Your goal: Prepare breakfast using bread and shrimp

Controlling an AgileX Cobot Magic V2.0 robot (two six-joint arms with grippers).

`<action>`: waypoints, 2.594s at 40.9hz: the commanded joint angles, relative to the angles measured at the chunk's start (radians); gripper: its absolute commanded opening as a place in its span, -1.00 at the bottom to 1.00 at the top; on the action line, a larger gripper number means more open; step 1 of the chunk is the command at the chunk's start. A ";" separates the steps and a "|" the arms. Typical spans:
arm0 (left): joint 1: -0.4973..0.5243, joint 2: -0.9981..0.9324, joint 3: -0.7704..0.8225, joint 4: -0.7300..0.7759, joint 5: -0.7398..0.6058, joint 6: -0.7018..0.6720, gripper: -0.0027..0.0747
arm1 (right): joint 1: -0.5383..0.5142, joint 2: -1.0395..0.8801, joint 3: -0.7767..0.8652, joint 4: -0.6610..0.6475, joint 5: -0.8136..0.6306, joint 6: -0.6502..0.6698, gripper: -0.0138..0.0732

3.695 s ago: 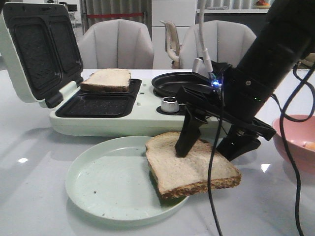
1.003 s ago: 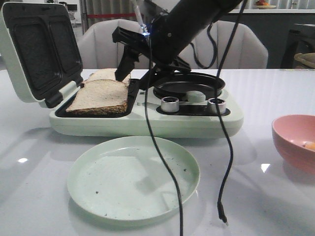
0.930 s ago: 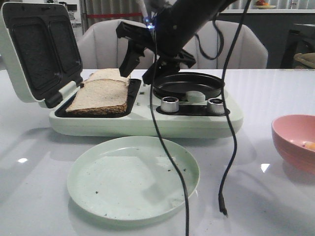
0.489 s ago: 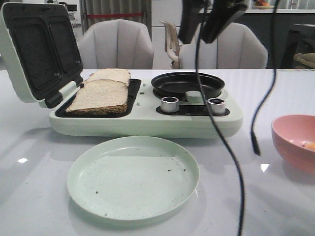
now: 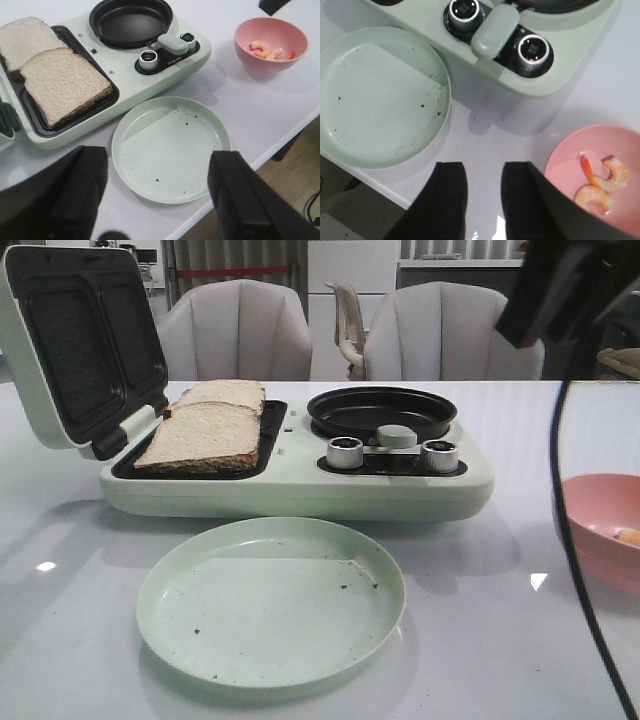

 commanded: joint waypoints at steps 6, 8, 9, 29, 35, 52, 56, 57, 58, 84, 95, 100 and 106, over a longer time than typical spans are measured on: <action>-0.005 -0.007 -0.028 0.020 -0.060 -0.003 0.34 | -0.004 -0.195 0.181 -0.006 -0.164 0.001 0.04; -0.005 -0.007 -0.028 0.020 -0.060 -0.003 0.34 | -0.004 -0.231 0.220 -0.006 -0.201 0.001 0.04; -0.005 -0.007 -0.028 0.020 -0.060 -0.003 0.34 | -0.004 -0.243 0.240 -0.006 -0.214 0.001 0.04; -0.005 0.026 -0.094 0.075 0.055 -0.003 -0.14 | -0.004 -0.303 0.320 0.003 -0.252 0.001 0.04; 0.005 0.090 -0.173 0.139 0.213 -0.003 -0.57 | -0.004 -0.303 0.320 0.003 -0.252 0.001 0.04; 0.317 0.291 -0.284 0.165 0.336 0.080 -0.67 | -0.004 -0.303 0.320 0.003 -0.252 0.001 0.04; 0.469 0.333 -0.315 0.081 0.328 0.170 -0.67 | -0.004 -0.303 0.320 0.003 -0.252 0.001 0.04; 0.502 0.340 -0.319 0.059 0.321 0.201 -0.67 | -0.004 -0.303 0.320 0.003 -0.252 0.001 0.04; 0.546 0.349 -0.327 0.028 0.315 0.221 -0.67 | -0.004 -0.303 0.320 0.003 -0.252 0.001 0.04; 1.054 0.749 -0.697 -0.489 0.083 0.604 -0.67 | -0.004 -0.303 0.320 0.003 -0.252 0.001 0.04; 1.054 0.980 -0.941 -0.654 0.090 0.604 -0.67 | -0.004 -0.303 0.320 0.003 -0.252 0.001 0.04; 1.054 1.043 -1.013 -0.820 0.168 0.685 -0.67 | -0.004 -0.303 0.320 0.003 -0.252 0.001 0.04; 1.051 1.055 -1.028 -1.065 0.208 0.853 -0.67 | -0.004 -0.303 0.320 0.003 -0.252 0.001 0.04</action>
